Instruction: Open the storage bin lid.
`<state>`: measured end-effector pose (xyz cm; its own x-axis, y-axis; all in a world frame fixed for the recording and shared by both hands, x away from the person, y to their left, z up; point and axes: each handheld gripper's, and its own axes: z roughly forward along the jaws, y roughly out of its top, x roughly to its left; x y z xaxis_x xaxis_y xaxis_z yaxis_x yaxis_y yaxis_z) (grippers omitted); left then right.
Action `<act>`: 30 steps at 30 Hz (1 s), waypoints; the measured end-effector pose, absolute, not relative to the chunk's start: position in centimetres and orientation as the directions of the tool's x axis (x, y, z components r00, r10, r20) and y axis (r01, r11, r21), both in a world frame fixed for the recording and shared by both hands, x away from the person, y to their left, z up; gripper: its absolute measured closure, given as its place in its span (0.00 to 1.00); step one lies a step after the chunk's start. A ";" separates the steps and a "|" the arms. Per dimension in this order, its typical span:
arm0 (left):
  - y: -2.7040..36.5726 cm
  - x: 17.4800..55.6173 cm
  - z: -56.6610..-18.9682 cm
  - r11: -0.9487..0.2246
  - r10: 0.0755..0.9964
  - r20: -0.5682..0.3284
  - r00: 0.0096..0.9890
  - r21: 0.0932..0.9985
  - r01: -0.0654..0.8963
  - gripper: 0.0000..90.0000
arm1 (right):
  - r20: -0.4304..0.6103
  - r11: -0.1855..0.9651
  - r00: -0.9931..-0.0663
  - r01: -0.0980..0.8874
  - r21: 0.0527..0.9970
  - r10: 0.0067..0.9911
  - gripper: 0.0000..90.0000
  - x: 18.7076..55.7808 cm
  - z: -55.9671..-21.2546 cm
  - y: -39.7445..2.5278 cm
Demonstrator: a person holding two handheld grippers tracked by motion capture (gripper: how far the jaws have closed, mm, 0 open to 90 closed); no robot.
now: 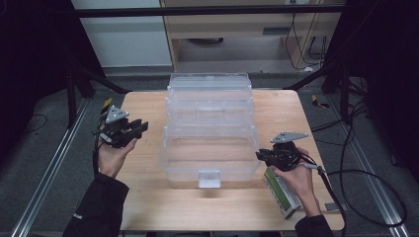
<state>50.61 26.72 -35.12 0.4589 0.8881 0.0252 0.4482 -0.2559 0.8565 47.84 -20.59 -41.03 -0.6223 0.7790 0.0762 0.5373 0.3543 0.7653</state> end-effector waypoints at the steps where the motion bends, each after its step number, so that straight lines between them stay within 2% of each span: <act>1: 26.7 50.4 -35.4 -0.253 0.883 0.014 0.468 0.855 0.452 0.75 | 0.077 0.353 -0.622 0.538 0.766 0.780 0.85 47.8 -41.0 -20.6; 8: 25.5 49.1 -37.9 -0.289 0.863 -0.003 0.505 0.817 0.499 0.73 | 0.075 0.351 -0.617 0.539 0.766 0.784 0.85 47.8 -41.1 -20.5; 18: 23.3 49.0 -40.9 -0.386 0.833 0.037 0.552 0.752 0.533 0.69 | 0.064 0.355 -0.618 0.531 0.770 0.784 0.85 47.8 -41.1 -20.5; 30: 22.8 48.7 -41.6 -0.382 0.831 0.022 0.555 0.749 0.542 0.72 | 0.066 0.352 -0.615 0.532 0.770 0.786 0.84 47.8 -41.2 -20.4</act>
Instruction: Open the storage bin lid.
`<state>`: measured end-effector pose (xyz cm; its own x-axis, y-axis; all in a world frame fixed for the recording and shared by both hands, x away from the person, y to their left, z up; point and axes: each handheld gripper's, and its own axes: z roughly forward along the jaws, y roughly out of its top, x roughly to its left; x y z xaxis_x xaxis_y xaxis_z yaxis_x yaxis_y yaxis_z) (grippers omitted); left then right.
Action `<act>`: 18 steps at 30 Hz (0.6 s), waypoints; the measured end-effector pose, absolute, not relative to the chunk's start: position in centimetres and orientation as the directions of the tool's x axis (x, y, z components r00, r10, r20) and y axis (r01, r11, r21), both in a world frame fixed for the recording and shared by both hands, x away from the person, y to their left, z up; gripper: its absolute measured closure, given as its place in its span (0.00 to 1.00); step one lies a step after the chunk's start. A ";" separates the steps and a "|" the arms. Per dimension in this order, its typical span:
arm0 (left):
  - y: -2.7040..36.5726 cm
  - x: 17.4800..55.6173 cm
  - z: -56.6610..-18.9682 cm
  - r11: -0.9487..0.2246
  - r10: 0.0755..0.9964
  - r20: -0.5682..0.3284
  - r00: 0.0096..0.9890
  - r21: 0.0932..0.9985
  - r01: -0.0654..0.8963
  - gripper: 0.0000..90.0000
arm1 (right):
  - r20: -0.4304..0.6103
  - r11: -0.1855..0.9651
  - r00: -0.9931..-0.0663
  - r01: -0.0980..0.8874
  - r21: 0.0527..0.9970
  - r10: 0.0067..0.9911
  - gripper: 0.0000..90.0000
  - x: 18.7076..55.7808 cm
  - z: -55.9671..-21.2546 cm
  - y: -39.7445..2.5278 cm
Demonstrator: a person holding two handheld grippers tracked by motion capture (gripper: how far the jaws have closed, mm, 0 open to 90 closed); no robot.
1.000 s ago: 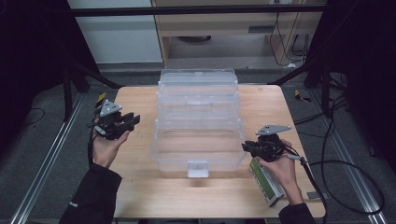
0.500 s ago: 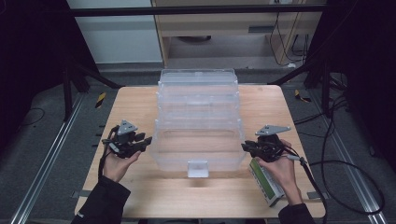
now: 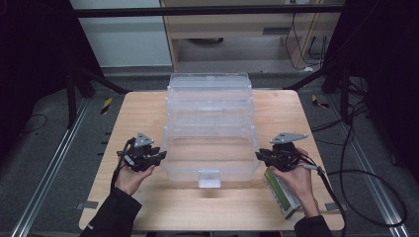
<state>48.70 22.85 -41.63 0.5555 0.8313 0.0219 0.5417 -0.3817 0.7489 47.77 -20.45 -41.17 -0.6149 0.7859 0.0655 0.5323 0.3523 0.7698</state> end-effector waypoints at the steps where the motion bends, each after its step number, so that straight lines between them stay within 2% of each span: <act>1: 22.8 48.6 -41.7 -0.376 0.835 0.021 0.550 0.752 0.541 0.73 | 0.067 0.352 -0.614 0.535 0.768 0.787 0.84 47.8 -41.2 -20.5; 18: 22.7 48.1 -41.6 -0.375 0.832 0.025 0.554 0.761 0.529 0.73 | 0.064 0.339 -0.589 0.547 0.765 0.805 0.82 47.9 -41.3 -20.4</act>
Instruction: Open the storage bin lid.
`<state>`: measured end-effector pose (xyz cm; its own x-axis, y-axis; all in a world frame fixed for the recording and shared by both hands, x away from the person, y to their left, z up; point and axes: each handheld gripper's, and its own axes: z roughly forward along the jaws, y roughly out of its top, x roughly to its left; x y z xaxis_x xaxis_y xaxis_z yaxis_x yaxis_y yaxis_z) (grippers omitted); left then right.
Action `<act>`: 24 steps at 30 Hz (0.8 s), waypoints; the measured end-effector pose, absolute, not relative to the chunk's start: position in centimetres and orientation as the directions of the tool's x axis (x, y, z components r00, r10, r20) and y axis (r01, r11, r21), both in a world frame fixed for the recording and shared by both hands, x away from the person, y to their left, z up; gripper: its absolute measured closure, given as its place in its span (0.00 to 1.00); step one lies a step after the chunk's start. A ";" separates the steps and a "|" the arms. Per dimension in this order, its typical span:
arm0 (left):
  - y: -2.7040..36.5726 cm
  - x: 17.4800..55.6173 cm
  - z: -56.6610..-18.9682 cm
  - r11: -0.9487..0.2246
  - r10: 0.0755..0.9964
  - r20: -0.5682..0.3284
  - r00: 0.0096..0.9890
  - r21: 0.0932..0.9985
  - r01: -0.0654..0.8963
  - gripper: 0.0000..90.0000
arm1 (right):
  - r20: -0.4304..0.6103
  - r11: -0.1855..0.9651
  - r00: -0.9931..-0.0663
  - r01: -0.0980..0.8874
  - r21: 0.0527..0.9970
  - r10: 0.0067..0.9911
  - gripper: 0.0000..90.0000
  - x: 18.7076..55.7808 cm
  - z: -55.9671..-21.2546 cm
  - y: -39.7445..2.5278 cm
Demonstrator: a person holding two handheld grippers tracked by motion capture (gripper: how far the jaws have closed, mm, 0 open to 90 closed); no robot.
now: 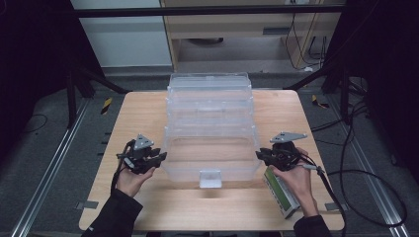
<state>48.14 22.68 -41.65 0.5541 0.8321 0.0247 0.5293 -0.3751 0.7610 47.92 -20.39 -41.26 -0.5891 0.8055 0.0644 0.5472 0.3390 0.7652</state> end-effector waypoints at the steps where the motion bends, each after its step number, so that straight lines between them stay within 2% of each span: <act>1: 22.7 48.1 -41.7 -0.375 0.833 0.026 0.553 0.761 0.529 0.73 | 0.064 0.338 -0.588 0.548 0.765 0.806 0.82 47.9 -41.3 -20.4; 13: 24.5 47.6 -39.9 -0.313 0.851 0.005 0.526 0.809 0.498 0.65 | 0.059 0.289 -0.546 0.529 0.798 0.836 0.66 47.0 -39.5 -21.9; 24: 26.6 47.5 -39.2 -0.280 0.876 0.006 0.483 0.821 0.498 0.59 | 0.081 0.240 -0.516 0.523 0.818 0.853 0.60 45.2 -36.6 -23.5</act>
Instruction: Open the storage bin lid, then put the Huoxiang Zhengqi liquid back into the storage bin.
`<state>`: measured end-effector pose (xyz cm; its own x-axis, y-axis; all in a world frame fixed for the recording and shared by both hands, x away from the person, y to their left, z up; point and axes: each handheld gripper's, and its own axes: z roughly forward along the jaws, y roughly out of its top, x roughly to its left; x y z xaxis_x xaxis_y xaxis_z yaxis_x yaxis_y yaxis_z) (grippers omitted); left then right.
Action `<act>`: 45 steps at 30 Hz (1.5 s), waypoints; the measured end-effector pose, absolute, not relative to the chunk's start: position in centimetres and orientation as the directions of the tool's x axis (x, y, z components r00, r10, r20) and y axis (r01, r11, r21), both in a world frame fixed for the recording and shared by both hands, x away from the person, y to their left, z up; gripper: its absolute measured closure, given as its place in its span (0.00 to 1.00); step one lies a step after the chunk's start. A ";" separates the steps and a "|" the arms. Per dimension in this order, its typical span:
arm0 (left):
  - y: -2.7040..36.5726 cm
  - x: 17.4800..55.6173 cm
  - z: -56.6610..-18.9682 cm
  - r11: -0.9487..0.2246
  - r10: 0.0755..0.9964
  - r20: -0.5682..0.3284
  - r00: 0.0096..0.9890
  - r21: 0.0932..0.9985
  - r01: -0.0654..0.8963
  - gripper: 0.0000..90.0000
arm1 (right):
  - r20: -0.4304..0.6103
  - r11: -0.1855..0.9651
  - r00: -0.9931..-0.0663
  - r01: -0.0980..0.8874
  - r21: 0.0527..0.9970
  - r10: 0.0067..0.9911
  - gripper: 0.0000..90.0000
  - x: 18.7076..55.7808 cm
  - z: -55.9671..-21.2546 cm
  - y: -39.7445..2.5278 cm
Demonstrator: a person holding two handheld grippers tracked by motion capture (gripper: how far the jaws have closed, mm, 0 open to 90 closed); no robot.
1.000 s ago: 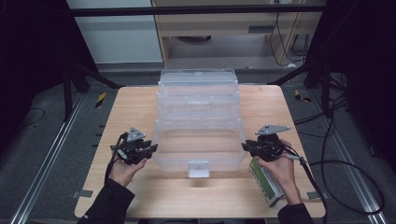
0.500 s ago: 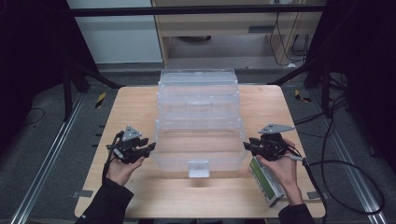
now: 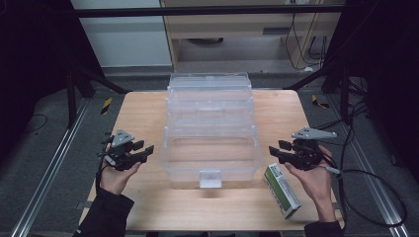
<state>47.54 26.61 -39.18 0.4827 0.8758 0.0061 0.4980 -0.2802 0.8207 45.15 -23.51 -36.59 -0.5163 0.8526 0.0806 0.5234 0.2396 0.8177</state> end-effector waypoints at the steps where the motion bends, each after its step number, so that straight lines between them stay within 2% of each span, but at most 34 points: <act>1: 26.7 47.6 -39.2 -0.282 0.877 0.009 0.481 0.820 0.498 0.58 | 0.076 0.251 -0.518 0.531 0.810 0.852 0.58 44.9 -36.4 -23.5; 9: 28.1 48.0 -39.6 -0.265 0.897 0.008 0.442 0.810 0.523 0.55 | 0.066 0.283 -0.495 0.595 0.752 0.866 0.48 43.8 -35.2 -23.6; 23: 30.3 48.7 -40.7 -0.253 0.925 0.027 0.380 0.790 0.559 0.50 | 0.026 0.364 -0.500 0.664 0.653 0.865 0.51 42.1 -33.7 -22.8; 28: 30.9 48.8 -40.8 -0.238 0.934 0.025 0.356 0.787 0.569 0.46 | 0.024 0.392 -0.511 0.689 0.609 0.860 0.53 41.8 -34.2 -22.5; 45: 31.4 48.8 -40.7 -0.232 0.939 0.029 0.342 0.788 0.570 0.45 | 0.040 0.416 -0.503 0.754 0.509 0.863 0.54 41.2 -35.6 -22.2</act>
<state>48.79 31.36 -40.73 0.3423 0.9391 0.0294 0.5700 -0.2324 0.7881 41.16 -22.18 -35.57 -0.5033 0.8632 0.0396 0.7537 0.4162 0.5086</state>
